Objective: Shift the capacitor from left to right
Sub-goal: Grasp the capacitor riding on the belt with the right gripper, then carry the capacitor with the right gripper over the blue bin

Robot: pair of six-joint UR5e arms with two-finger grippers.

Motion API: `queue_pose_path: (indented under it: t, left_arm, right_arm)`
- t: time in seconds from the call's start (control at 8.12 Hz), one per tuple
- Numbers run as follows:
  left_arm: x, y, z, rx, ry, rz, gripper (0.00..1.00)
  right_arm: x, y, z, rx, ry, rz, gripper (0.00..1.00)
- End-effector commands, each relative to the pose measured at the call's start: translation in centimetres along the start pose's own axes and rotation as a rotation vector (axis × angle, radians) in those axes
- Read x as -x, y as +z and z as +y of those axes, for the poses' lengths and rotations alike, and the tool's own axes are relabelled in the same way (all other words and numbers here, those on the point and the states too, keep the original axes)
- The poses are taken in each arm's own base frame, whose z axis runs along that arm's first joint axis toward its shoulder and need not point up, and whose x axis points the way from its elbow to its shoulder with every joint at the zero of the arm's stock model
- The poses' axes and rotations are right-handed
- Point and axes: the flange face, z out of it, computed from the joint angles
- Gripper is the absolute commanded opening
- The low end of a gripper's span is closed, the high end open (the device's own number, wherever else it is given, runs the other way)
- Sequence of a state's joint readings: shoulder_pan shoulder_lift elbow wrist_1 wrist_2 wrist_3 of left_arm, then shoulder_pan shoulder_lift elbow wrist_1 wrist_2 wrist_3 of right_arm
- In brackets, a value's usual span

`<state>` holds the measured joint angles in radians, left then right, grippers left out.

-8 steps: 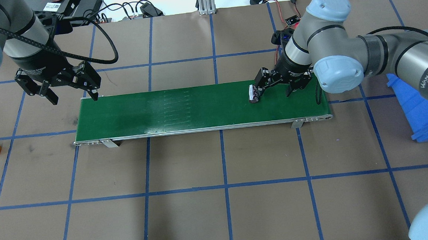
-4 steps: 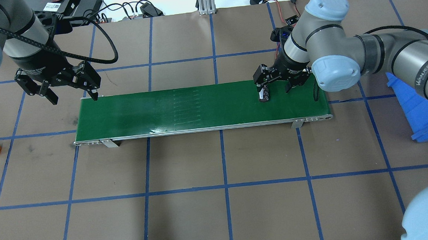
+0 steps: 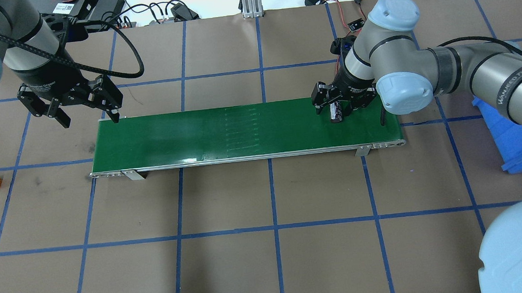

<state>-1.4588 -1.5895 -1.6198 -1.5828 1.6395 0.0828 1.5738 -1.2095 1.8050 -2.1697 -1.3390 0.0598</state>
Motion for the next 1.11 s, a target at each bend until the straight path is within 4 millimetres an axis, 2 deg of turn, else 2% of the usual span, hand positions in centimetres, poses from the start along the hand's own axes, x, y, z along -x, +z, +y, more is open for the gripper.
queue_pose_path:
  t: [0.0,0.12,0.49,0.74,0.86,0.99]
  left_arm:
    - [0.0,0.0,0.0,0.0,0.0,0.0,1.0]
    - [0.0,0.0,0.0,0.0,0.002,0.0,1.0]
    - [0.0,0.0,0.0,0.0,0.0,0.0,1.0]
    - [0.0,0.0,0.0,0.0,0.0,0.0,1.0]
    - [0.0,0.0,0.0,0.0,0.0,0.0,1.0]
    - [0.1,0.0,0.0,0.0,-0.001,0.0,1.0]
  right_arm:
    - [-0.2,0.0,0.5,0.039,0.06,0.011,0.0]
    - [-0.3,0.0,1.1,0.098,0.065,0.012,0.0]
    - [-0.2,-3.4,0.8,0.044,0.053,0.051,0.0]
    - [-1.3,-8.1,0.2,-0.012,0.019,0.194,0.0]
    - [-2.9,-10.6,0.3,-0.017,-0.009,0.259,0.0]
    - [-5.7,-13.4,0.4,-0.026,-0.046,0.308,0.0]
